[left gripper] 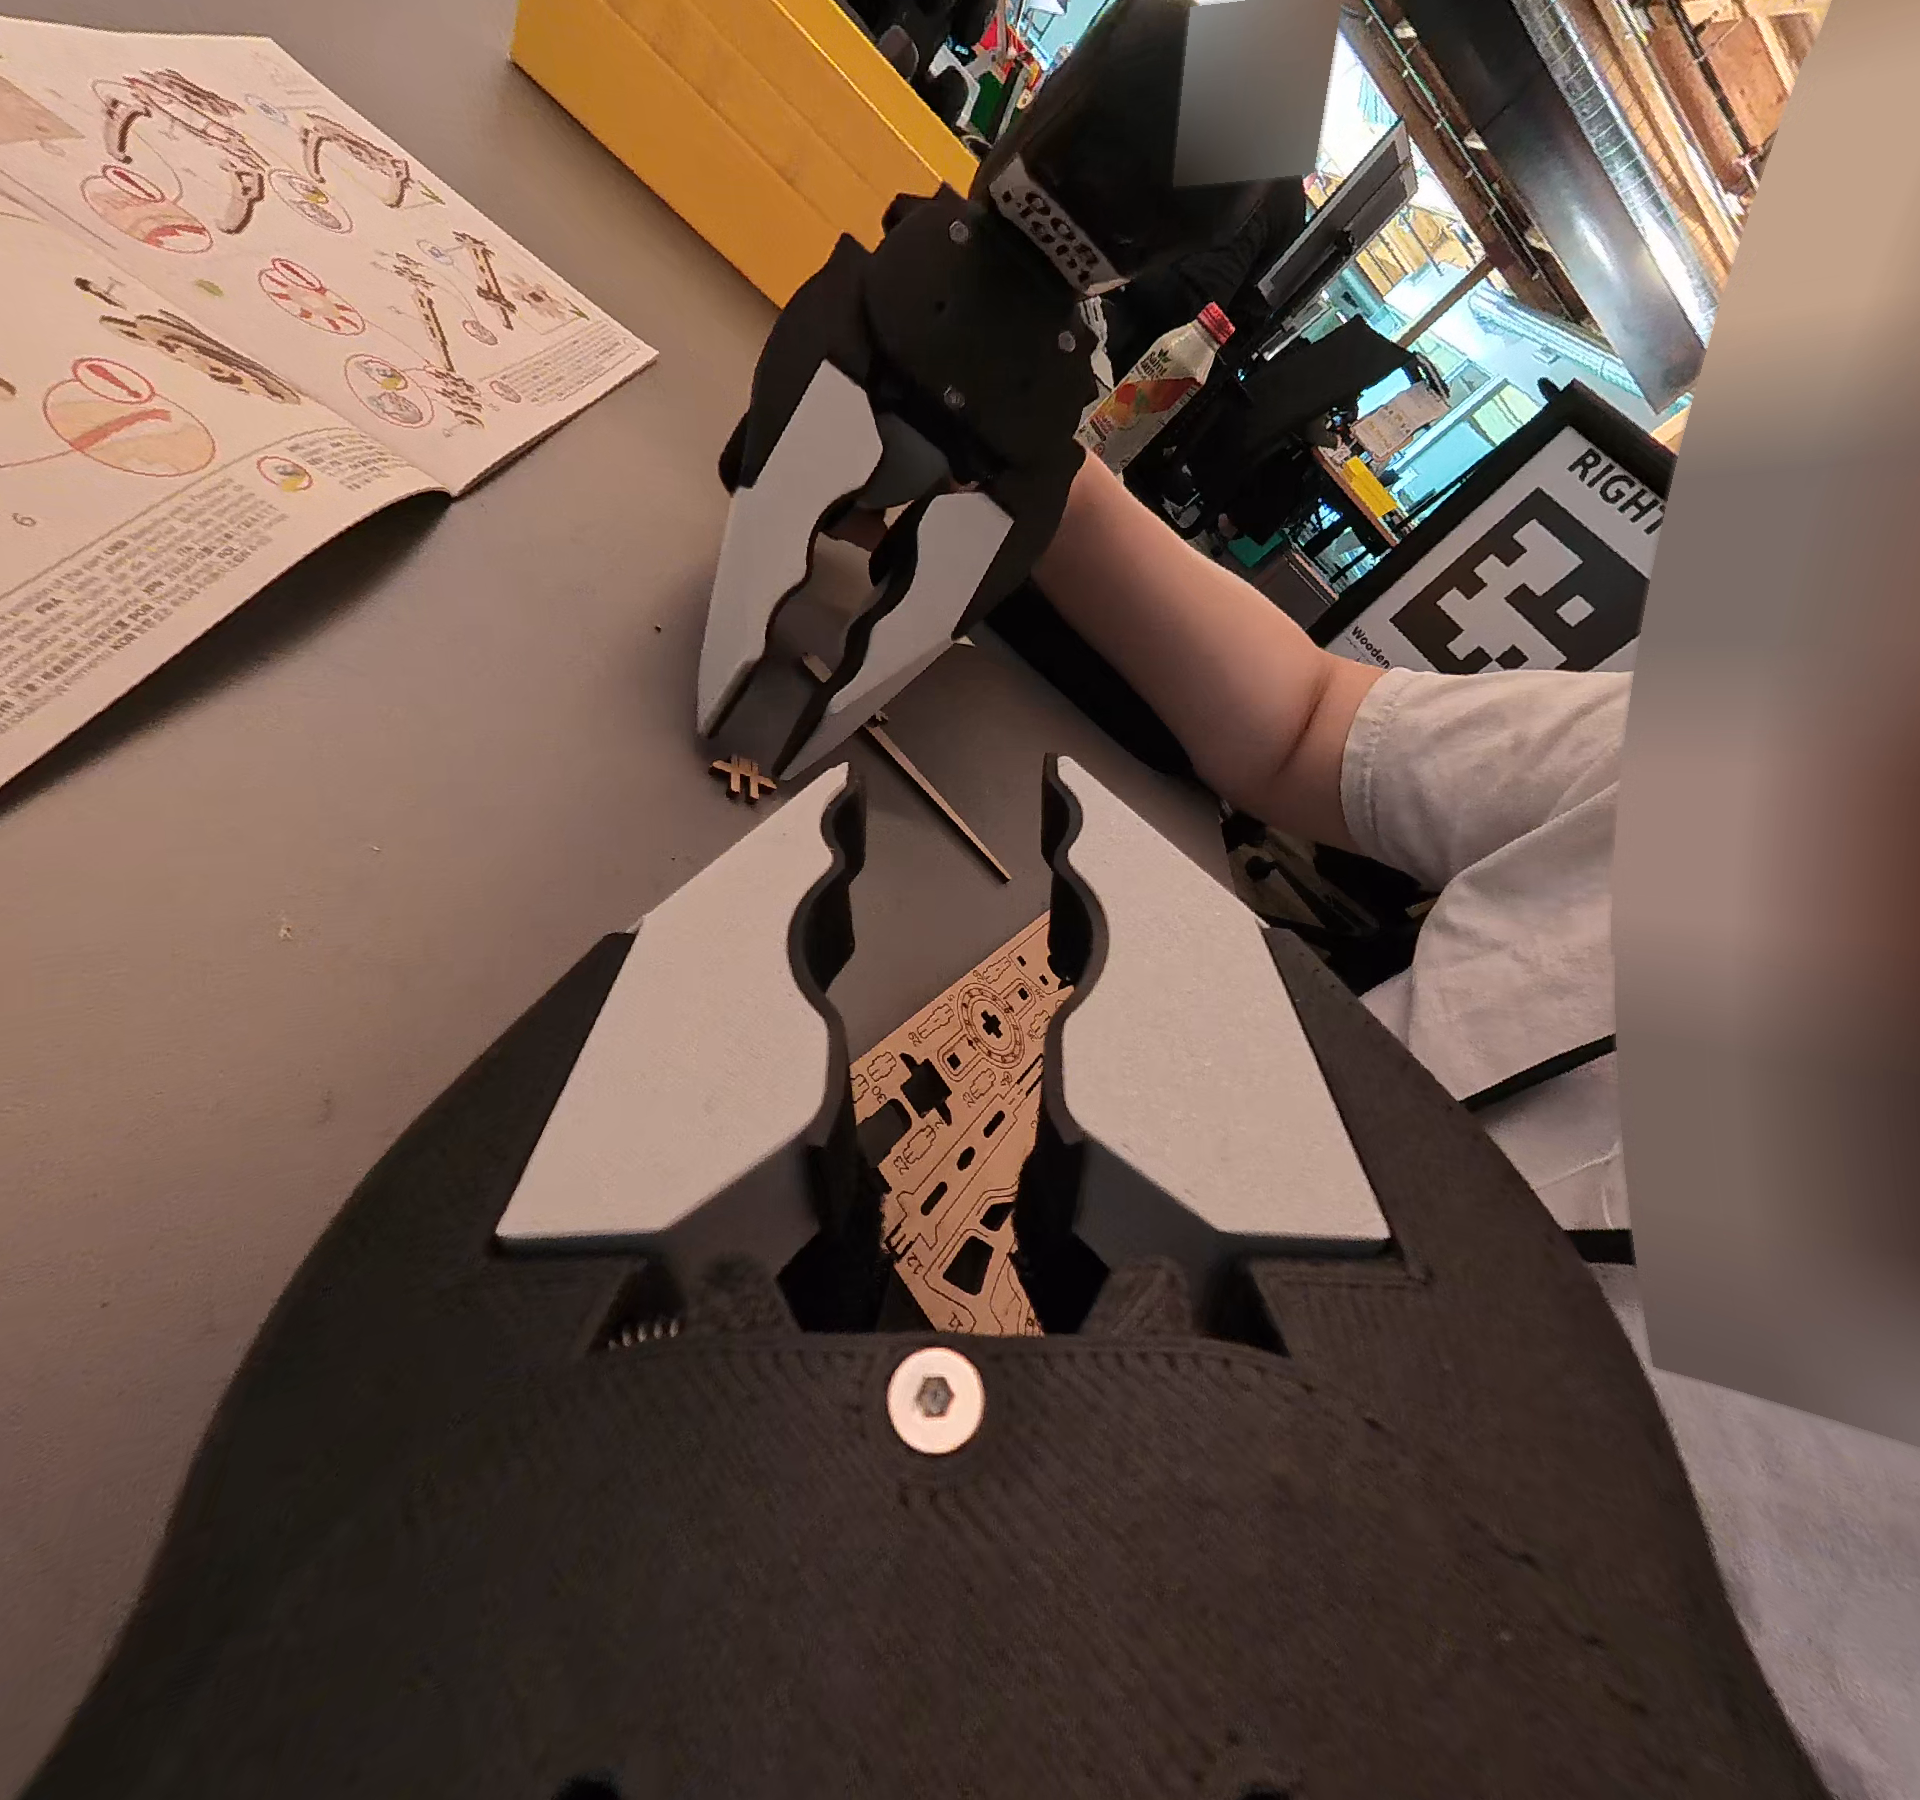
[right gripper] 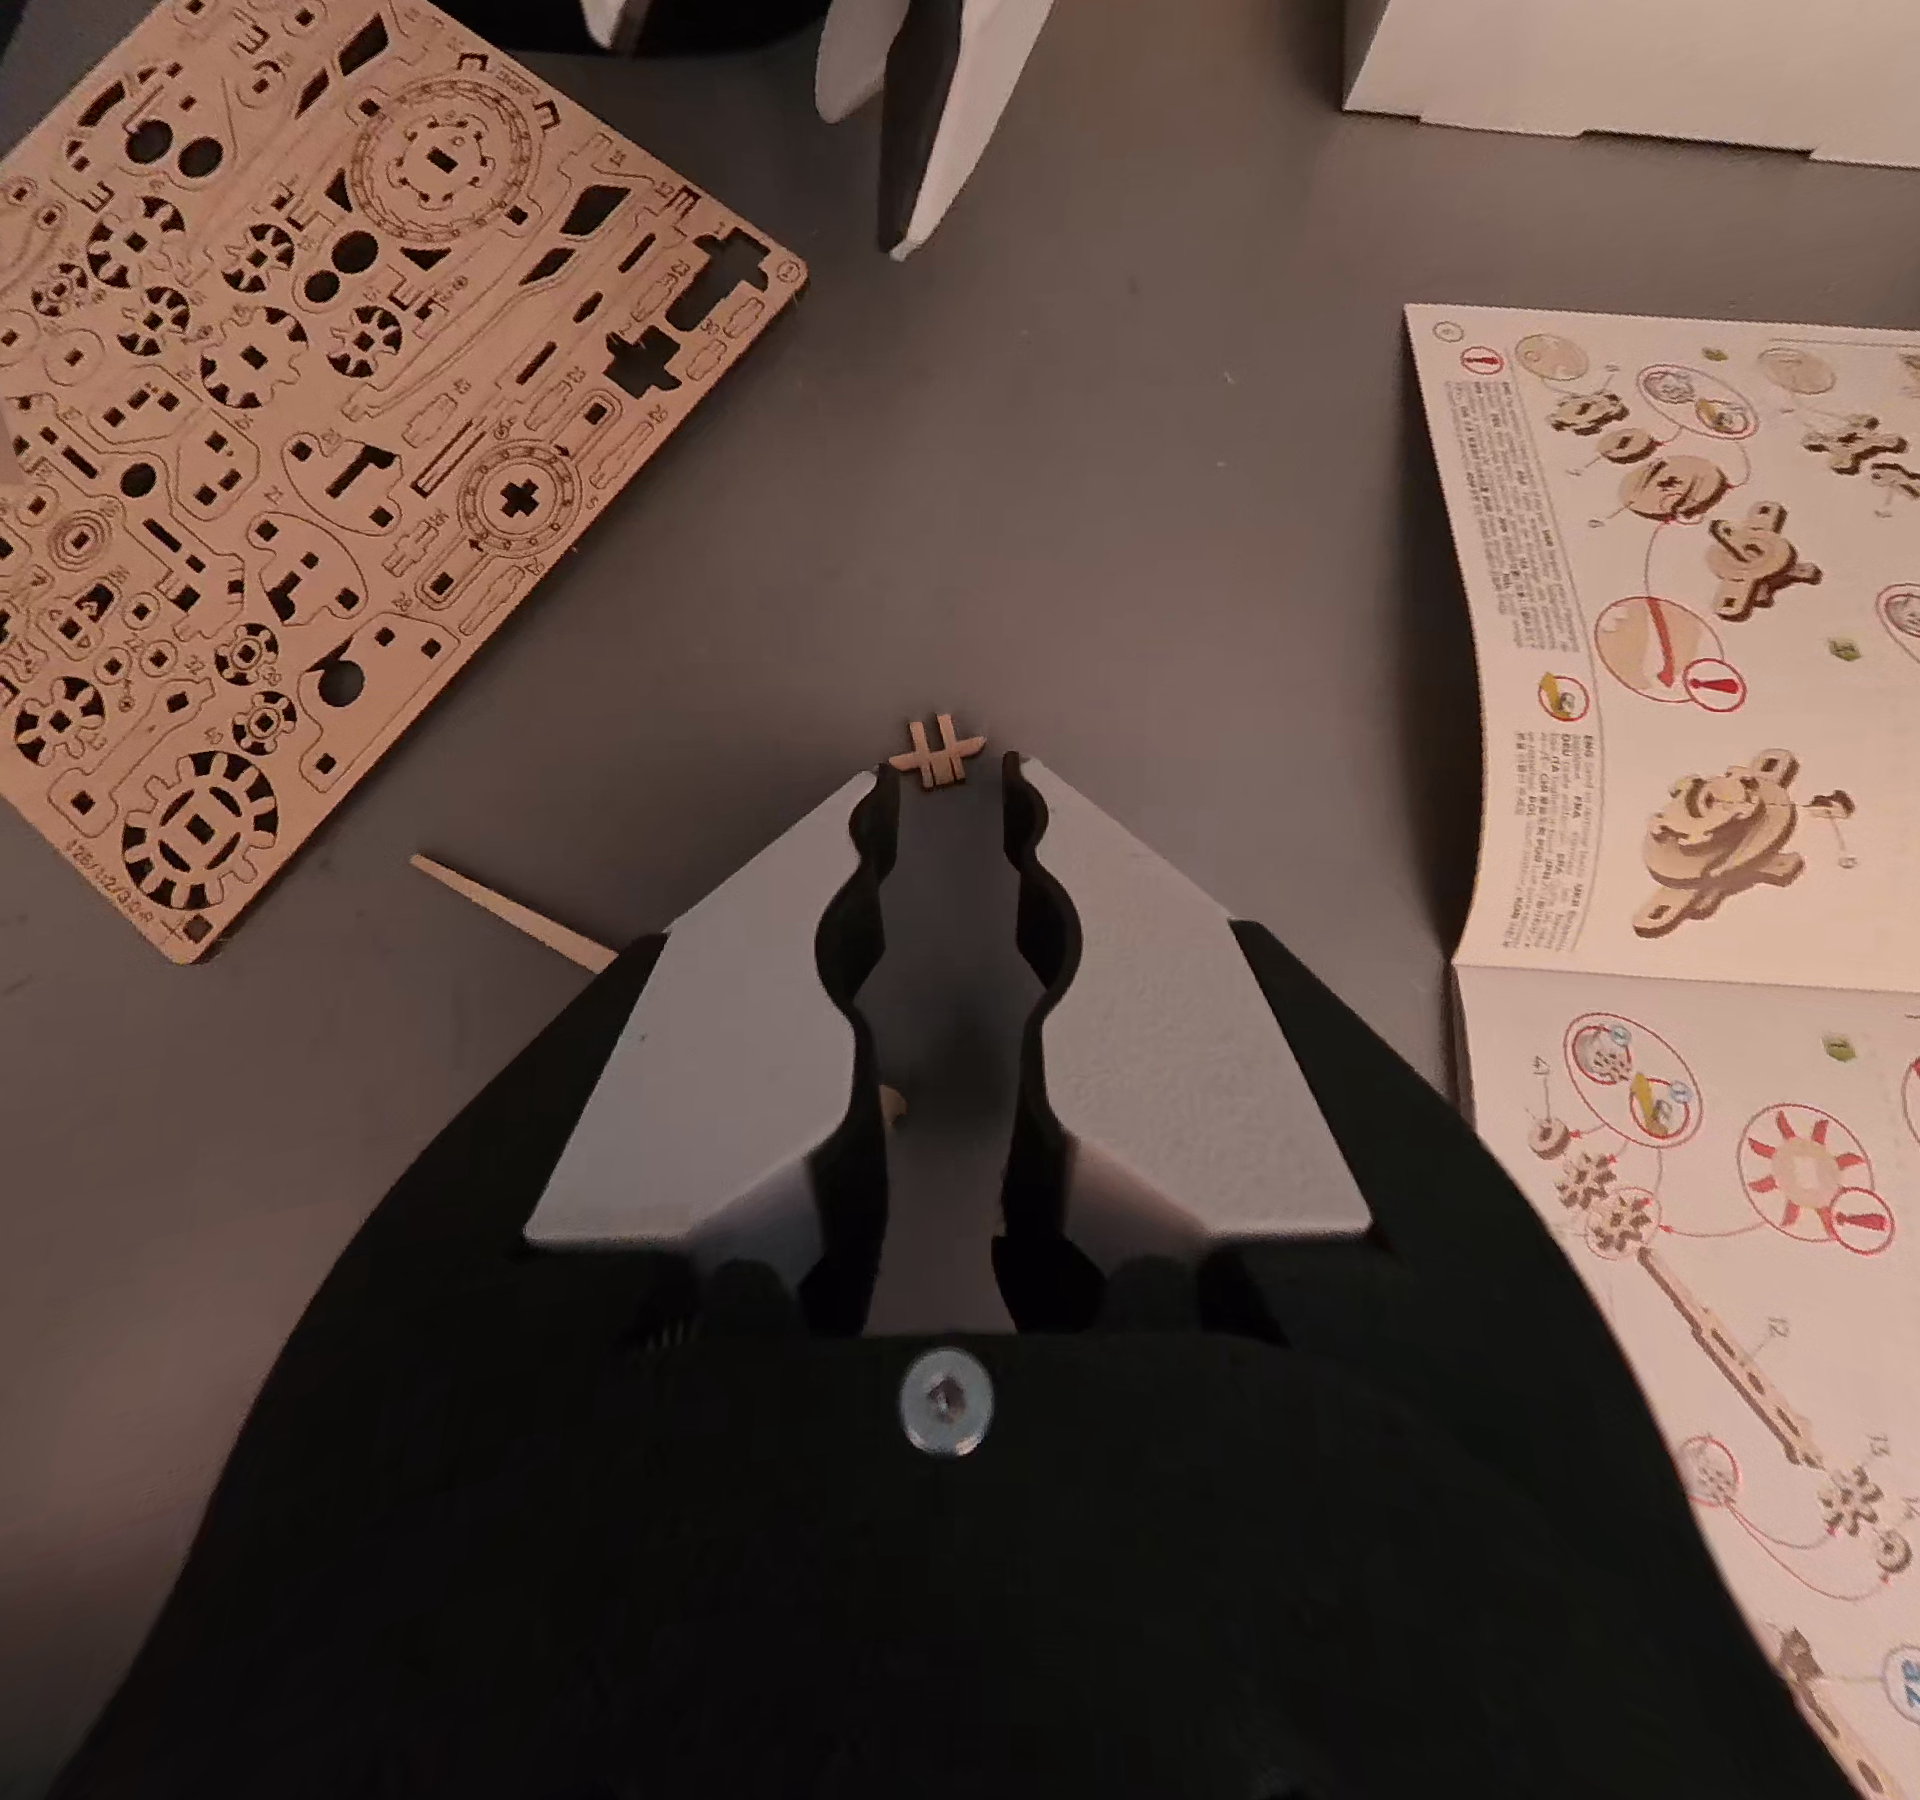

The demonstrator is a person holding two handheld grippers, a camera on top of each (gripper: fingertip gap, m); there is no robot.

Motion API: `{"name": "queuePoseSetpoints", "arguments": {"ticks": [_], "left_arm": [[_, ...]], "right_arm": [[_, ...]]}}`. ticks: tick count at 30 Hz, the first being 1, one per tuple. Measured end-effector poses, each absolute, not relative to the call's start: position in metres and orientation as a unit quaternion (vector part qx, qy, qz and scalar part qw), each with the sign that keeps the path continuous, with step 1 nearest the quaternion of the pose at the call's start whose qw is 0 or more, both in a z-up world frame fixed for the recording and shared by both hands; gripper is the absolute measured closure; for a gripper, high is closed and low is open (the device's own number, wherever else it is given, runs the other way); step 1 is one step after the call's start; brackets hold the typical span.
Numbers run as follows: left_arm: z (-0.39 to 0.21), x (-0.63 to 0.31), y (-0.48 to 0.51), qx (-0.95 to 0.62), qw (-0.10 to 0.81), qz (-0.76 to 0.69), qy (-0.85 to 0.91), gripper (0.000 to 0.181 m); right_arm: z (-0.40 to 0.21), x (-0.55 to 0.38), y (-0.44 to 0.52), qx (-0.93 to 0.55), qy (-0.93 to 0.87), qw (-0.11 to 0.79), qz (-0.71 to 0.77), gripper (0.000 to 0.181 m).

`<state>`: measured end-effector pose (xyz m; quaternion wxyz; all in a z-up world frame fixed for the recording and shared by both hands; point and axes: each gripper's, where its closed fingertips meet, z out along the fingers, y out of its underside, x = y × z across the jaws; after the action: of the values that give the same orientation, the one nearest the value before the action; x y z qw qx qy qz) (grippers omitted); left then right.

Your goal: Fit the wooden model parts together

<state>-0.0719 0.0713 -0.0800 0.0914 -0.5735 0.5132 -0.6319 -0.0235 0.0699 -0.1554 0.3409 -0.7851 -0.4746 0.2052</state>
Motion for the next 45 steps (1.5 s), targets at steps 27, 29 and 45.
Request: {"name": "queuePoseSetpoints", "arguments": {"ticks": [27,29,45], "left_arm": [[-0.066,-0.071,0.080,-0.584,0.058,-0.692,0.421,0.149],[-0.069,-0.070,0.080,-0.589,0.049,-0.692,0.414,0.149],[-0.067,-0.071,0.081,-0.582,0.029,-0.712,0.391,0.156]], "right_arm": [[-0.079,-0.061,0.084,-0.699,-0.496,0.513,0.040,0.174],[-0.077,-0.064,0.085,-0.699,-0.493,0.517,0.038,0.174],[-0.072,-0.070,0.089,-0.707,-0.469,0.528,0.032,0.174]]}}
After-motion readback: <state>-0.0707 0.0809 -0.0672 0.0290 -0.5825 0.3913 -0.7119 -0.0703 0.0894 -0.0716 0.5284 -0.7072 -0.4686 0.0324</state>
